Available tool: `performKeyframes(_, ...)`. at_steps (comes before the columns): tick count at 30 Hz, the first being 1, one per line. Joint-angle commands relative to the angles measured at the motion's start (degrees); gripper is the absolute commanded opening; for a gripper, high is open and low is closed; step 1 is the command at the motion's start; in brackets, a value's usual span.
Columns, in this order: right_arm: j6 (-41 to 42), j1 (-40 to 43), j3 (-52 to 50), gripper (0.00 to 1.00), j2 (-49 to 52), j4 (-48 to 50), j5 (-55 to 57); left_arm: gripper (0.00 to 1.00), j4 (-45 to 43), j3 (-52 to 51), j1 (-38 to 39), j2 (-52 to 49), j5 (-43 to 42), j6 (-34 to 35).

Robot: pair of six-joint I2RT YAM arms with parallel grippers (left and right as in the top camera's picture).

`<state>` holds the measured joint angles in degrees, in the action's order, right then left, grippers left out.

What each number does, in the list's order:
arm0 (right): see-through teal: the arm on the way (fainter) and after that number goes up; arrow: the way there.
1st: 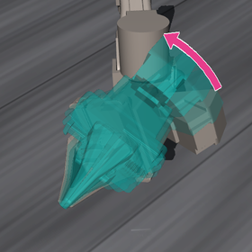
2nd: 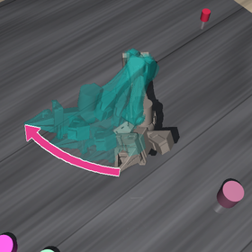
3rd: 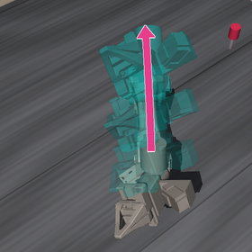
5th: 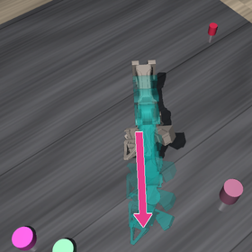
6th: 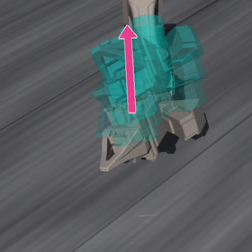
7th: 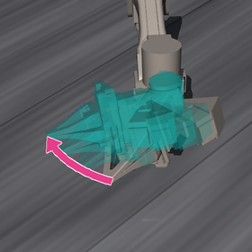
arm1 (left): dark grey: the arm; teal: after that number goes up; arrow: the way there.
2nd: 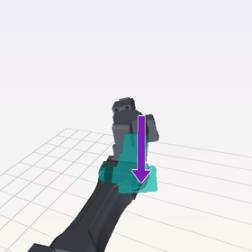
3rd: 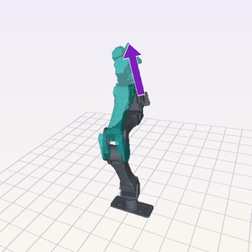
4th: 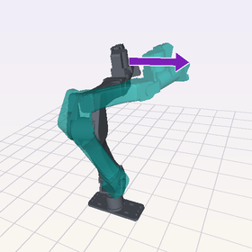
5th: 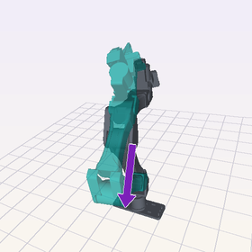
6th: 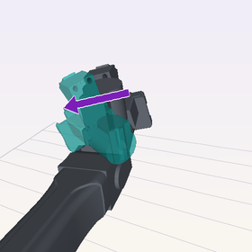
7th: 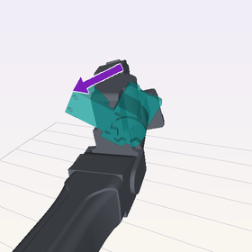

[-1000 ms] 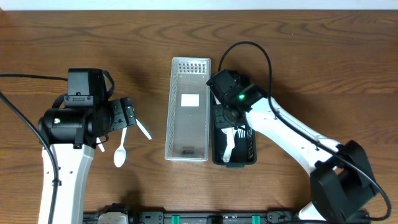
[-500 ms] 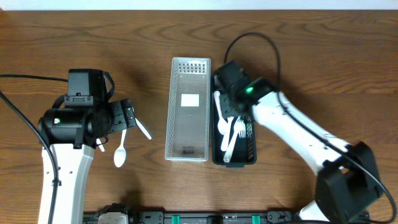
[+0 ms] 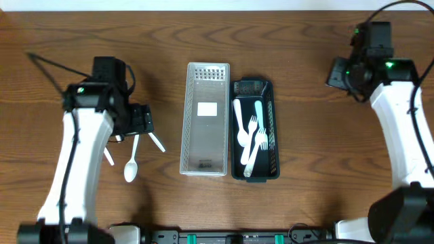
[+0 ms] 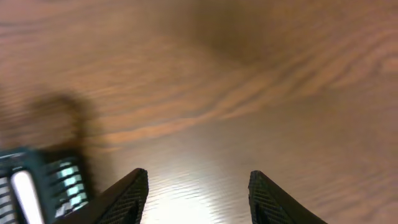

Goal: Pack container
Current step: 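Raise the right gripper and move it back to the upper right, then lower the left gripper and grasp a white spoon handle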

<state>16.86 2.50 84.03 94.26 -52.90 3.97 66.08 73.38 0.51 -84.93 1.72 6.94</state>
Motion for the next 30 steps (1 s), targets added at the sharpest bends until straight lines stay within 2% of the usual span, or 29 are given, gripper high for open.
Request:
performKeyframes(1, -2.4, 2.54, -0.57, 0.56, 2.51, -0.24, -1.57, 0.93, -3.28, -3.72, -0.63, -2.36, 0.26, -2.75)
performKeyframes(12, -2.8, 3.48, -0.57, 0.56, 9.66, 0.63, -1.64, 0.93, -18.03, -19.52, -0.83, -3.5, -1.16, -2.84)
performKeyframes(21, -2.82, 3.43, -0.57, 0.55, 10.54, 0.61, -1.64, 0.93, -27.45, -26.86, -0.9, -3.82, -1.07, -3.74)
performKeyframes(30, -2.82, 3.43, -0.57, 0.56, 10.54, -0.28, -1.62, 0.93, -30.01, -29.49, -3.98, -3.87, -1.07, -3.87)
